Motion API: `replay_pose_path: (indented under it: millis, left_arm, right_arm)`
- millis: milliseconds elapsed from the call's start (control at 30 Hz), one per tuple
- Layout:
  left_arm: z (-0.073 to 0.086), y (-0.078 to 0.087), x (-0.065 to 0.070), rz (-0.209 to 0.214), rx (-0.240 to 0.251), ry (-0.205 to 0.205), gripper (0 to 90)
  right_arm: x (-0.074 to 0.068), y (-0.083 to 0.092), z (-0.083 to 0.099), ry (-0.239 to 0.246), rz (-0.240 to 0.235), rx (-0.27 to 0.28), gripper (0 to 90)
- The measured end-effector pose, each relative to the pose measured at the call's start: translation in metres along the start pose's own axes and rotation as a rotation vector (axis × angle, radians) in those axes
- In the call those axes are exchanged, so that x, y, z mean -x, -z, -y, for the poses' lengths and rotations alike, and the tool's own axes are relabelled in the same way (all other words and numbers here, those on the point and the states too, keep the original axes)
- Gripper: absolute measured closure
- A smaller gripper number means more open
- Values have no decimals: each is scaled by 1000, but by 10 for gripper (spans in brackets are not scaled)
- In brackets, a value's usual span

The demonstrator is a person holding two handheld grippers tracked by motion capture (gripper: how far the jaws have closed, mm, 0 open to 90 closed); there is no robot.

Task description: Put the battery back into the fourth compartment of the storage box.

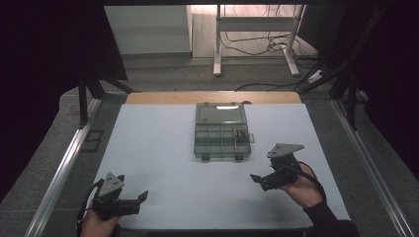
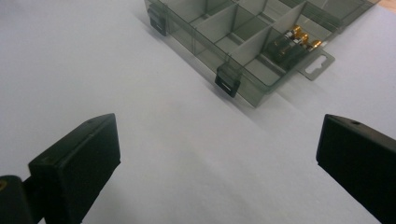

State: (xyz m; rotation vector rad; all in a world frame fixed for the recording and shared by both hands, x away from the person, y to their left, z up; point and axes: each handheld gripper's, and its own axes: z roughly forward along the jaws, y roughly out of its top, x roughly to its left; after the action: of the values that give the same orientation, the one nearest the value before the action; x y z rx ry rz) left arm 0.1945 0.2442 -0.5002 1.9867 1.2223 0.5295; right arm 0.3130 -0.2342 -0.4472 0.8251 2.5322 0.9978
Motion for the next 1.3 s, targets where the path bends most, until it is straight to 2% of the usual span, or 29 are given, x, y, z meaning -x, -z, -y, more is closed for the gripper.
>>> replay_pose_path:
  millis: [667, 967, 1300]
  left_arm:
    - [0, 0, 1, 0, -2, -8, 37]
    - [0, 0, 1, -1, -4, -10, 38]
    - [-1, -1, 1, -2, -4, -10, 38]
  right_arm:
    - [-3, 20, 26, -5, 65, -13, 0]
    - [2, 30, 41, -40, 104, -29, 0]
    - [6, 40, 60, -99, 121, -12, 0]
